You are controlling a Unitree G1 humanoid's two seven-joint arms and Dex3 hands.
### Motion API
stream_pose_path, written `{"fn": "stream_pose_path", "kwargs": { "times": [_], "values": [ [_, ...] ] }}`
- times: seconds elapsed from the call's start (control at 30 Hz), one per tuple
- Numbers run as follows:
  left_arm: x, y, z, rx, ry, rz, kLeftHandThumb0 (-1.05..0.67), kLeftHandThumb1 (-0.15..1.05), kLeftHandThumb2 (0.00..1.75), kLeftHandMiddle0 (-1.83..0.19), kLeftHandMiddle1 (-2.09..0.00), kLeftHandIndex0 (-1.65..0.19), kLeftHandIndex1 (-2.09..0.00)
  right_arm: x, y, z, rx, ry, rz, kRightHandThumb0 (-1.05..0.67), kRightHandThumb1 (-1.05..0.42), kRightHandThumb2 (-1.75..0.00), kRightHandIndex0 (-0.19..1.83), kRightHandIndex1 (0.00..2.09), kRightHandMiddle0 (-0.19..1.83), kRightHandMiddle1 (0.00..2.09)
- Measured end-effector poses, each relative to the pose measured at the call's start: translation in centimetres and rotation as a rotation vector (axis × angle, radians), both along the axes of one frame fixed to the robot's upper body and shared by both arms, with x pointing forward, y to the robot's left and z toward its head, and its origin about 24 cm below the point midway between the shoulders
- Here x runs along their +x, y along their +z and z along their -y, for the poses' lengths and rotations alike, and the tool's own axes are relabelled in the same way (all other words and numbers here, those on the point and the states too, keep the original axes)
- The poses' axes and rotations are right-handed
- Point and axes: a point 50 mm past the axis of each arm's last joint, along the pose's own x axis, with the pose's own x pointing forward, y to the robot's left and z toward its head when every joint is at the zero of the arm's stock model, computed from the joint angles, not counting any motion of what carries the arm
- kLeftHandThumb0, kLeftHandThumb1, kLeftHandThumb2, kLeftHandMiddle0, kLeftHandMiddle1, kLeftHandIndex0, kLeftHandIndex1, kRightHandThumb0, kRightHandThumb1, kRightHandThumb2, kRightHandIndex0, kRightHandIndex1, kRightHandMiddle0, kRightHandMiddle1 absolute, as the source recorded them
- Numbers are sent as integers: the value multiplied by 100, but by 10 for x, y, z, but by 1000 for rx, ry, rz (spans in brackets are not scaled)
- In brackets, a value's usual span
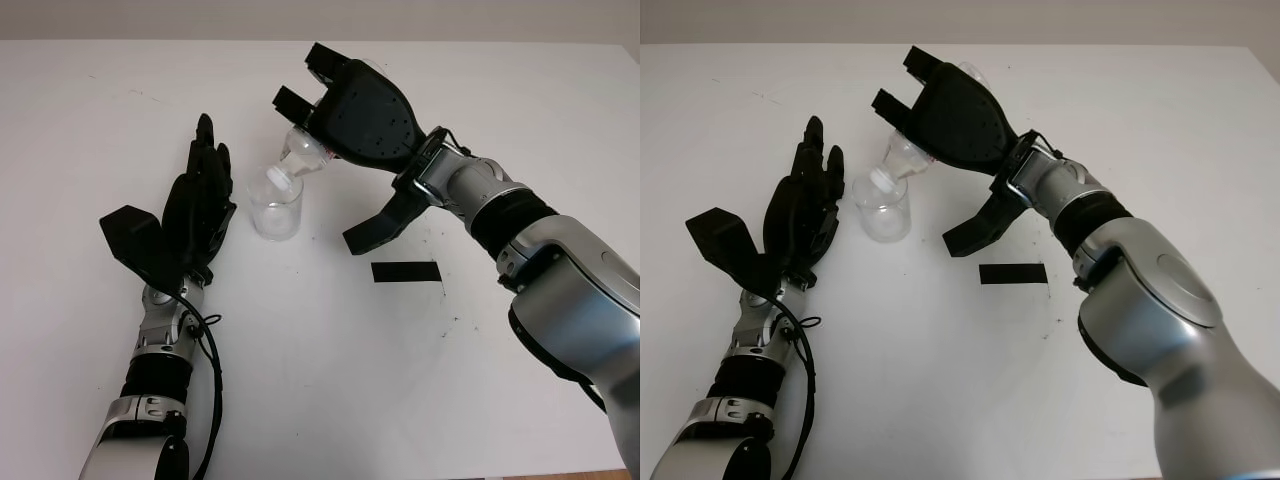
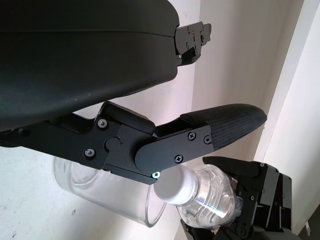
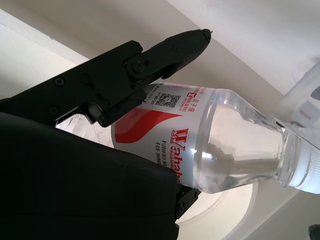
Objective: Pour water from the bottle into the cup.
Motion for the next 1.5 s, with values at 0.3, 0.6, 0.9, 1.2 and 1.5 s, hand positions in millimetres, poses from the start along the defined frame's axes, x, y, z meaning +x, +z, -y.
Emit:
{"fn": "stream_pose_path", "kwargs": {
  "times": [0.3,0.6,0.9,1.2,1.5],
  "values": [
    [0,0,1,0,-1,0,-86,105,73,19,0,19,0,2,10,2,524,39,-337,-48,-105,-35,144,209,107,209],
    [0,0,0,1,-6,2,-85,105,73,19,0,19,0,3,3,32,1031,88,-645,-43,-105,-38,147,209,114,209],
    [0,-1,0,11,-19,-2,-85,105,74,19,0,19,0,-23,-32,65,1460,176,-1050,-38,-105,-42,134,209,102,209],
    [0,-2,0,14,-32,-5,-84,105,75,19,0,19,0,-66,-50,85,1762,145,-1224,-44,-105,-43,140,209,104,209],
    [1,-3,2,6,-31,-21,-83,105,76,19,0,19,0,-87,-47,87,1898,178,-1234,-41,-105,-44,142,209,106,209]
  ]
}}
